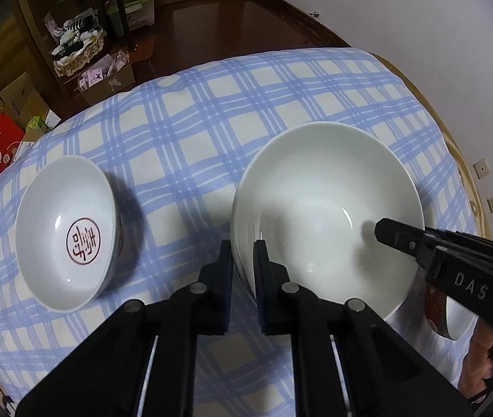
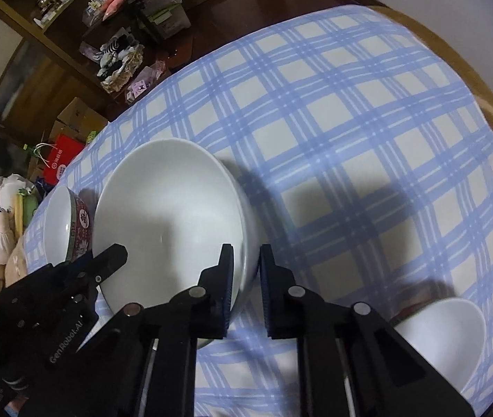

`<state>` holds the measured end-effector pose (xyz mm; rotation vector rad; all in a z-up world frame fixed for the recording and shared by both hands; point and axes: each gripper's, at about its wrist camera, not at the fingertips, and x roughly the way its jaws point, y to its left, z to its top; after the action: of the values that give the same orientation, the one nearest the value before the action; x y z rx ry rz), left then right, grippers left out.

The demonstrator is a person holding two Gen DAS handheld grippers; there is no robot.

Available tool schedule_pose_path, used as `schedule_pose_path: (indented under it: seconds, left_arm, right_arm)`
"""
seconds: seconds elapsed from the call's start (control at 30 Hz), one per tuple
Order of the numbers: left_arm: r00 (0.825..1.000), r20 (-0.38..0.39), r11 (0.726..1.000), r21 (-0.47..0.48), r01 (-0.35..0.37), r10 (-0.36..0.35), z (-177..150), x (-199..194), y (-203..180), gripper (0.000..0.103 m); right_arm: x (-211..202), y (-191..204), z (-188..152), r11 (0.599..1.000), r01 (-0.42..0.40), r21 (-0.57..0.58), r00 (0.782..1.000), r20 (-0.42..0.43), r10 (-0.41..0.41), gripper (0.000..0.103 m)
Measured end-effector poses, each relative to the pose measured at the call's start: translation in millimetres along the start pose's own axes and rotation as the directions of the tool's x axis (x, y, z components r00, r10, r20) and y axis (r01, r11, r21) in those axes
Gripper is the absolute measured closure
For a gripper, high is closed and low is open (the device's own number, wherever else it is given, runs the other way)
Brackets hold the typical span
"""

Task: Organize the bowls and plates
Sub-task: 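Lift and carry the white bowl across the cloth with both tools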

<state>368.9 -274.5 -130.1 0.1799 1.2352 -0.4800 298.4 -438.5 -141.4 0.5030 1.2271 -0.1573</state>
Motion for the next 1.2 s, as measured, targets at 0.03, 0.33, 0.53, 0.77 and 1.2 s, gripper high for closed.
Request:
schedule_pose_path:
  seconds: [0.03, 0.33, 0.53, 0.77, 1.2]
  left_arm:
    - [1.000, 0.001, 1.000, -0.001, -0.001, 0.001, -1, -2, 1, 0.092]
    - [1.000, 0.028, 1.000, 0.009, 0.009, -0.009, -21, -30, -2, 0.092]
    - [0.999, 0.040, 1.000, -0.010, 0.009, -0.008, -38, -58, 4, 0.092]
    - [0.998, 0.064, 0.999, -0.046, -0.006, 0.009, -64, -97, 23, 0.092]
    - [0.998, 0.052, 0.995, -0.093, -0.039, 0.044, -127, -136, 51, 0.092]
  right_arm:
    - [-2, 2, -3, 1.000, 0.004, -0.007, 1.000, -0.001, -0.004, 0.088]
    - [-30, 10, -23, 1.000, 0.020, -0.015, 0.999, 0.026, -0.019, 0.088]
    - [-53, 25, -38, 1.000, 0.011, -0.024, 0.999, 0.041, -0.010, 0.088]
    - [-74, 47, -67, 0.999, -0.017, -0.048, 0.999, 0.045, 0.019, 0.088]
    - [-97, 89, -122, 0.994, -0.032, -0.105, 0.997, 0.059, 0.039, 0.088]
